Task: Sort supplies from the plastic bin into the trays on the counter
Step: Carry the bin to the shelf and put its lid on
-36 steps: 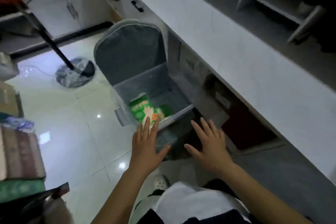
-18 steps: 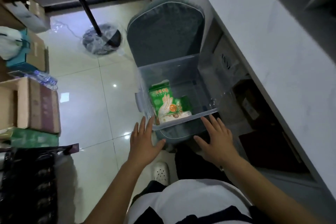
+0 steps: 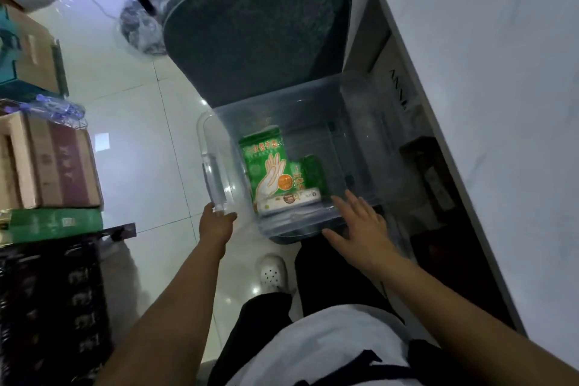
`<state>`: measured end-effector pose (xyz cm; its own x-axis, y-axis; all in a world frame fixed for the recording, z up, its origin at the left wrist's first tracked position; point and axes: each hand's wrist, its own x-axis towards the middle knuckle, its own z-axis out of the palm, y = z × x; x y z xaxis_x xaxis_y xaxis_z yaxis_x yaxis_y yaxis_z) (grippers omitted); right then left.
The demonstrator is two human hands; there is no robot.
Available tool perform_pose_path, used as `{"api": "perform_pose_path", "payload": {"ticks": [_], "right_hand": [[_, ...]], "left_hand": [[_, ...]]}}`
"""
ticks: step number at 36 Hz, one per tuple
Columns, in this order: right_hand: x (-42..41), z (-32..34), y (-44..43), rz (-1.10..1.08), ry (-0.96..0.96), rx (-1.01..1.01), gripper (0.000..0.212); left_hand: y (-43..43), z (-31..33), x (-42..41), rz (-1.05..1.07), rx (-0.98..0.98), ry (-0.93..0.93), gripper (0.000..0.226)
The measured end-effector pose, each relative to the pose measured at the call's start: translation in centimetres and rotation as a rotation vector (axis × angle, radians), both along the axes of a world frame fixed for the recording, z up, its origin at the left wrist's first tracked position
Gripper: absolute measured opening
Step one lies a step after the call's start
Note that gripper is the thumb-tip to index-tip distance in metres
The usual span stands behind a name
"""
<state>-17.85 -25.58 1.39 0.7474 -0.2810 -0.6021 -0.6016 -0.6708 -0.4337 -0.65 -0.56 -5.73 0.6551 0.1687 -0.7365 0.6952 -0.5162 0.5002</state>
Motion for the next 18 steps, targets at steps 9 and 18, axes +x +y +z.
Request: {"api": "perform_pose_path", "payload": {"ticks": [9, 18], "right_hand": [[3.6, -1.5, -2.9, 0.065, 0.1, 0.0, 0.075], [9.2, -4.1, -6.4, -0.178, 0.084, 0.038, 0.076]], "left_hand": [[1.6, -1.5, 1.3, 0.097, 0.038, -0.022, 0.048], [6.9, -1.0, 1.9, 0.035, 0.201, -0.103, 0.047]]}}
